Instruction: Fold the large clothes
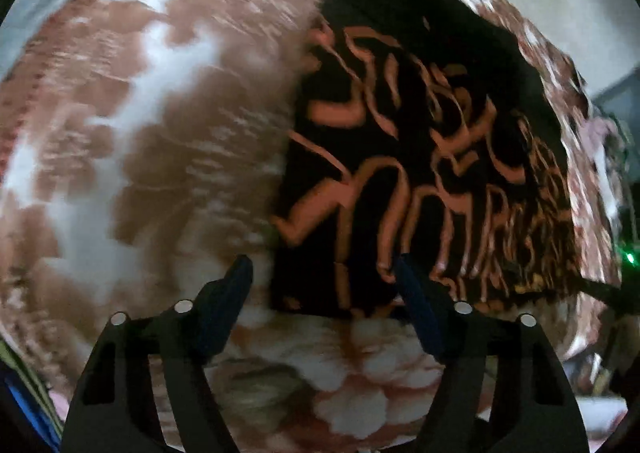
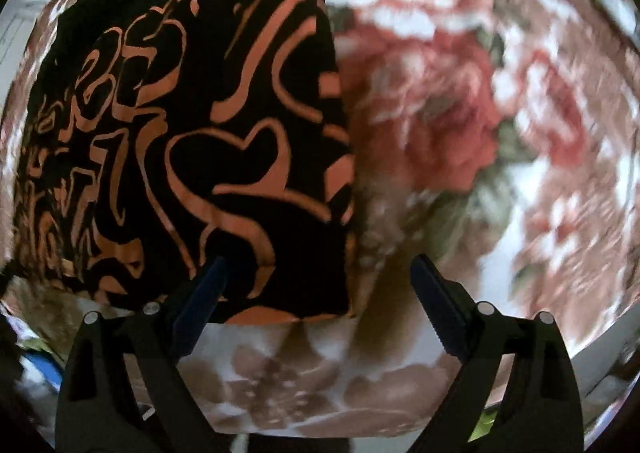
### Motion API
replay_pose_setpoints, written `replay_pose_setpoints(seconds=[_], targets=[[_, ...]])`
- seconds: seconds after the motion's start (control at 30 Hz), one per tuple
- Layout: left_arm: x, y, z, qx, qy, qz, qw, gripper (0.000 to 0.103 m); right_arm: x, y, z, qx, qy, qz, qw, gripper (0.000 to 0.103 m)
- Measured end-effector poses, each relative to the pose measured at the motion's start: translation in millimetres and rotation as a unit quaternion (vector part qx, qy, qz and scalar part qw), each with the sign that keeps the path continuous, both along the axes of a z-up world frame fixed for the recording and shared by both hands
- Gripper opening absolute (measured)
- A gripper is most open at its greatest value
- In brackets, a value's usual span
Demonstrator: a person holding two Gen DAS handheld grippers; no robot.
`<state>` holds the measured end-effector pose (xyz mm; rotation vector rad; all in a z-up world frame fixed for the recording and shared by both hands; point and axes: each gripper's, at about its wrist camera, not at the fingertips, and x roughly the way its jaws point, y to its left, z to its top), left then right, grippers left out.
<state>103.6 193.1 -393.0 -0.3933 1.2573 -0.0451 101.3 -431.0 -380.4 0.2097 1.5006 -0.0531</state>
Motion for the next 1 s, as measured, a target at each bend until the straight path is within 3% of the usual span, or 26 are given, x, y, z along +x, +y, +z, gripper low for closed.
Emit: replay_pose_setpoints(seconds=[0.1,0.17,0.2,0.33,0.47,0.57,0.67,0.77,0.87,1.0], targets=[[5,-5,-17,-0.008,0.024,0.010,0.9996,0.062,-3,7,-11,0.016,0.013,-0.003,1.000,0.092],[9,-9,-10,-0.039,0.025,0.003,0.9989,0.043,-4,12,-13,0.027,0.011,0.003,1.000,0.092],[9,-13,-3,-0.052,0.018,-0.004,0.9985,0.042,-5,13,-13,0.035,0.010,0.003,0.999,0.092],[14,-24,10,-0.038,0.001,-0.032,0.9988,0.055,-3,19,-12,0.062,0.010,0.003,0.998,0.093],[14,-7,-24,-0.040,0.043,-0.005,0.9983,0.053,2,20,-9,0.073,0.012,-0.006,0.997,0.092],[13,-14,-13,-0.068,0.024,-0.009,0.9974,0.046,3,25,-4,0.072,0.017,-0.002,0.997,0.087],[13,-25,3,-0.074,-0.003,-0.031,0.9968,0.047,4,30,12,0.069,0.020,-0.004,0.997,0.087],[18,-32,-2,-0.071,0.000,-0.036,0.9968,0.049,7,36,26,0.091,0.002,0.003,0.996,0.087],[22,-32,-12,-0.068,0.005,-0.029,0.9972,0.049,15,35,9,0.057,0.026,0.020,0.998,0.087],[17,-16,-13,-0.073,0.005,-0.022,0.9971,0.049,19,34,-15,0.063,0.054,0.010,0.997,0.087]])
